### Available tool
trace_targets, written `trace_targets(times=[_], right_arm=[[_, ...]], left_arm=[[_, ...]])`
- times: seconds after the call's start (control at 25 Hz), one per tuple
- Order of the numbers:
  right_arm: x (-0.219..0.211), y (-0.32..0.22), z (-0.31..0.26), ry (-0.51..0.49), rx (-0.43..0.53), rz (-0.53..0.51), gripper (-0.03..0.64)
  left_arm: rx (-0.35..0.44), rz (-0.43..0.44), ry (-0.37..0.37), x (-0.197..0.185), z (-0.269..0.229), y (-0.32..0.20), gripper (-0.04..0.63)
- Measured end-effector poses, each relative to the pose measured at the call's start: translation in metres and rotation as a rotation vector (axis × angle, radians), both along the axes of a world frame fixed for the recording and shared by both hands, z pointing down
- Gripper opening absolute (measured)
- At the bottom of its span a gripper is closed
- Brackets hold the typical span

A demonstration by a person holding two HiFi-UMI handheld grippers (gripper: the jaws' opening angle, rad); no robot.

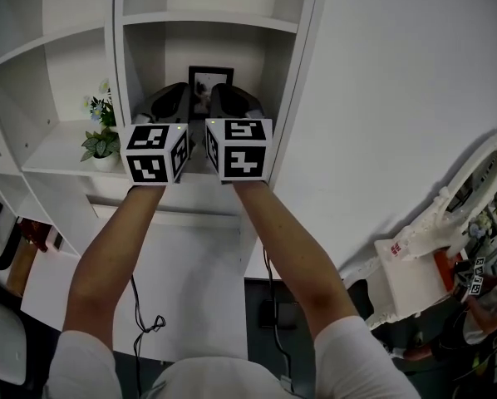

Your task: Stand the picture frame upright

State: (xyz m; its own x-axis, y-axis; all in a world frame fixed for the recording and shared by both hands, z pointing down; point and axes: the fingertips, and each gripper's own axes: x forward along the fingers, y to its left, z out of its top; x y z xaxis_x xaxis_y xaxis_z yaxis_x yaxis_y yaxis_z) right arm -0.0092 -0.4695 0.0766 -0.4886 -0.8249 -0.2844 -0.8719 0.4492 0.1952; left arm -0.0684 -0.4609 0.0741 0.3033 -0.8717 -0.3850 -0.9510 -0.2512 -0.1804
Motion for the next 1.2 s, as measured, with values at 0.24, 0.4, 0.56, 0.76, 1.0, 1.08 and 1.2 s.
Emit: trace_targets(times=[0.24, 0.4, 0.56, 0.76, 1.0, 1.08, 1.2], right_arm=[[0.005, 0.067, 0.006, -0.028, 0.07, -0.061, 0.008], [0.008, 0.11, 0.026, -0.042, 0.081, -0.083, 0.008], [0.02, 0.146, 0.054, -0.094, 0.046, -0.091, 0.008], [0.04, 0.179, 0.103, -0.098, -0.021, -0.066, 0.008], [0.075, 0.216, 0.16, -0.076, -0.084, 0.005, 0.008], [0.088, 0.228, 0.176, -0.058, -0.097, 0.041, 0.008], [0.1, 0.241, 0.194, -0.016, -0.099, 0.082, 0.008]], left_arm=[[0.092, 0.029, -0.074, 0.001, 0.002, 0.072, 0.018], [0.11, 0.046, -0.092, -0.008, 0.021, 0.111, 0.018], [0.116, 0.077, -0.074, -0.016, 0.046, 0.146, 0.018], [0.098, 0.083, -0.123, -0.019, 0.094, 0.176, 0.018], [0.036, 0.096, -0.124, -0.023, 0.142, 0.202, 0.018], [0.017, 0.098, -0.12, -0.025, 0.155, 0.211, 0.018], [-0.026, 0.091, -0.111, -0.032, 0.177, 0.22, 0.018]])
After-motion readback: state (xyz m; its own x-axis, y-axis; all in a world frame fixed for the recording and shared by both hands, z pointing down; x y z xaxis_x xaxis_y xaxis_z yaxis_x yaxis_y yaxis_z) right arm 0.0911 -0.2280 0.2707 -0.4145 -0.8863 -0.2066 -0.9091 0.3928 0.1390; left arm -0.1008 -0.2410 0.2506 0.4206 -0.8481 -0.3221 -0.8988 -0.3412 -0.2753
